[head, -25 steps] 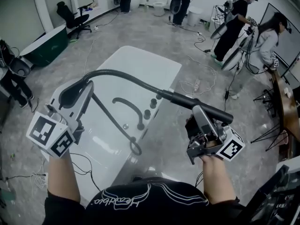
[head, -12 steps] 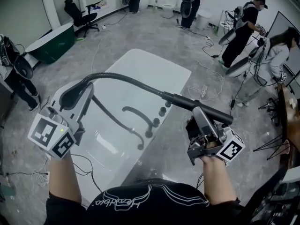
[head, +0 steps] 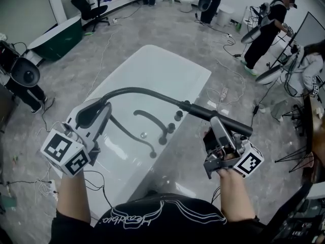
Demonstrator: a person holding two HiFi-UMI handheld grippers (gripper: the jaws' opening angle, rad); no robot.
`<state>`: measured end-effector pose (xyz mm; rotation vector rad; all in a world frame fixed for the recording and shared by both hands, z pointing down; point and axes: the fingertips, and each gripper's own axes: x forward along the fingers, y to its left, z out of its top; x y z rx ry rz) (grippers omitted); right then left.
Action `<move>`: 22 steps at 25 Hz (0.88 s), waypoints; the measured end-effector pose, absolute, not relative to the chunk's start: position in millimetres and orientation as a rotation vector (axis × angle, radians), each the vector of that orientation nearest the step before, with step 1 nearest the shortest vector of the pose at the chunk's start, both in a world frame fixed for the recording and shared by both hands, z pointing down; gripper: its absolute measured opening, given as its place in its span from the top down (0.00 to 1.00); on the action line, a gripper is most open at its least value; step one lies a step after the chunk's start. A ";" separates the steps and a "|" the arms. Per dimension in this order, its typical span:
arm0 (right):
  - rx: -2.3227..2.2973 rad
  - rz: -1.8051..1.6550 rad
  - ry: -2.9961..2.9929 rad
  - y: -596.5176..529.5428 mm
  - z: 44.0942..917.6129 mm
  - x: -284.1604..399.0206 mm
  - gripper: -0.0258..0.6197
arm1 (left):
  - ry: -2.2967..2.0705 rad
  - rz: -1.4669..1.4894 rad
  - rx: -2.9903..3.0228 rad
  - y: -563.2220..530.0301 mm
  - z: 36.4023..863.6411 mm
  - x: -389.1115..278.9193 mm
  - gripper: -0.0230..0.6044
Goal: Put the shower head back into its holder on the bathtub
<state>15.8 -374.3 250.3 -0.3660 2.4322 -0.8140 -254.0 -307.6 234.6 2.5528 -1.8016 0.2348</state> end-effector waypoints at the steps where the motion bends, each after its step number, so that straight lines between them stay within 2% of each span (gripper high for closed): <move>1: -0.377 -0.821 2.434 -375.2 253.6 17.2 0.75 | -1.784 0.232 2.545 -307.9 241.9 -251.3 0.86; 11: -0.461 -0.864 2.422 -358.0 301.1 50.5 0.75 | -1.661 0.190 2.490 -296.4 324.5 -215.6 0.86; 22: -0.520 -0.862 2.412 -326.3 322.8 76.7 0.75 | -1.510 0.275 2.452 -281.3 439.3 -172.9 0.86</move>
